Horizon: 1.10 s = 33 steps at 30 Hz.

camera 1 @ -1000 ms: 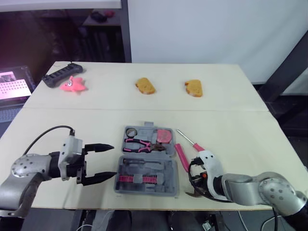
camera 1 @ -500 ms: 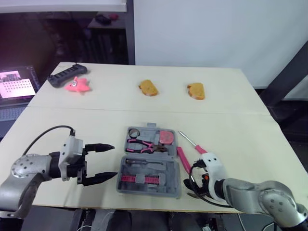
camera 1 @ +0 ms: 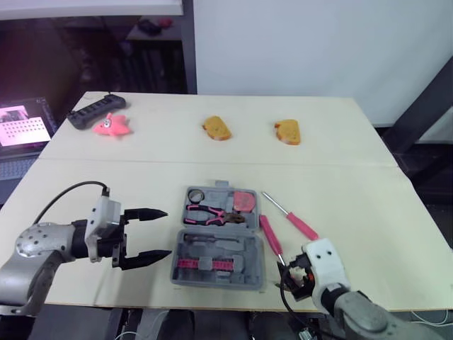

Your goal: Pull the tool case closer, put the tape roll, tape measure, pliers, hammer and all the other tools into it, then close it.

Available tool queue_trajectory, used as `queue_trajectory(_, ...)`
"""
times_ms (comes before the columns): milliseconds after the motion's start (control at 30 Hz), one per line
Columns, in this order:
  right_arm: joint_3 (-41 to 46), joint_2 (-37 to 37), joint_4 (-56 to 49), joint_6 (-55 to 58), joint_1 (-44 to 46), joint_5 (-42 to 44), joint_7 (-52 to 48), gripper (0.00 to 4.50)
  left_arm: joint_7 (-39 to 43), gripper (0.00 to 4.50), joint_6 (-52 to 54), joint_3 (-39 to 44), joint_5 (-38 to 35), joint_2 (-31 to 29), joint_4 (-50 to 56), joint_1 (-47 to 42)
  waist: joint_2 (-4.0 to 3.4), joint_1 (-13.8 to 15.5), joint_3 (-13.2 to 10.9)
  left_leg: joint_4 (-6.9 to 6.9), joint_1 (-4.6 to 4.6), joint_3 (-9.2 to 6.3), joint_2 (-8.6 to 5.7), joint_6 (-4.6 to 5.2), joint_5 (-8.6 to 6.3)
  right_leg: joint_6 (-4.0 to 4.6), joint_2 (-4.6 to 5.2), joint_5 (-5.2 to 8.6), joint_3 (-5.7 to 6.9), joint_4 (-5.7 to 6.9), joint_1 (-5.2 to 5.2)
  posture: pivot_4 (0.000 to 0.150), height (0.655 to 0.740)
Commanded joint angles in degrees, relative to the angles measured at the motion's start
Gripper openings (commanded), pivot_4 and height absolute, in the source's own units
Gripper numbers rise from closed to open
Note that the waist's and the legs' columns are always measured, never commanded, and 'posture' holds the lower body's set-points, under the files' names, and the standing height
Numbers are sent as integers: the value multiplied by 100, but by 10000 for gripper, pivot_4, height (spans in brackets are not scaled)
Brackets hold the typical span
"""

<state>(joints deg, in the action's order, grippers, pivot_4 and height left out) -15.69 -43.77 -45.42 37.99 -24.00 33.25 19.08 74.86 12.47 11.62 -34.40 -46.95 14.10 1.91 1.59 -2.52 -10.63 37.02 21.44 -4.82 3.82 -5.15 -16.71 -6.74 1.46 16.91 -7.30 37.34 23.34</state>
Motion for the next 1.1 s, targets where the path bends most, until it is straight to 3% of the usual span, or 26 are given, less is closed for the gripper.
queue_trajectory(33,-137,306,183,-517,-133,-695,-422,44688,55,45000,10,4,-35,-50,39,-68,0,-8,0,-2,-2,0,1,0,0,0,-1,0,0,1,0,1500,7400)
queue_trajectory(433,-49,1298,979,-68,41,-1499,-1155,44688,41,45000,75,0,-40,-58,101,-115,-6,9,-3,-4,1,-1,1,0,0,-1,-2,1,0,1,2,1500,7400)
queue_trajectory(533,158,1581,1100,197,-19,-1397,-1264,36284,33,45000,88,10,-35,-67,98,-124,-5,7,-2,-5,-2,-2,1,0,0,-1,-2,1,0,1,0,1500,7400)
queue_trajectory(667,313,1803,1035,254,-35,-1463,-1446,19911,33,45000,89,23,-38,-64,76,-143,-2,6,0,-3,-2,-1,1,0,0,-1,-1,1,0,1,-3,1500,7400)
queue_trajectory(800,284,1882,1008,300,-1,-1663,-1563,472,20,45000,96,15,-30,-54,39,-169,-2,9,0,-4,-3,-2,1,0,0,-1,-2,1,0,1,-3,1500,7400)
queue_trajectory(1000,518,1820,515,113,-22,-1817,-1895,472,-98,45000,196,-7,-69,38,87,-183,-7,2,-3,-4,-2,-2,1,-1,0,-1,-1,1,0,1,-2,1500,7400)
queue_trajectory(1100,836,1271,-410,269,69,-1848,-2315,472,-125,45000,386,54,-254,83,61,-182,-35,4,-20,-4,3,-1,-1,-1,-1,-3,0,2,0,0,1,1500,7400)
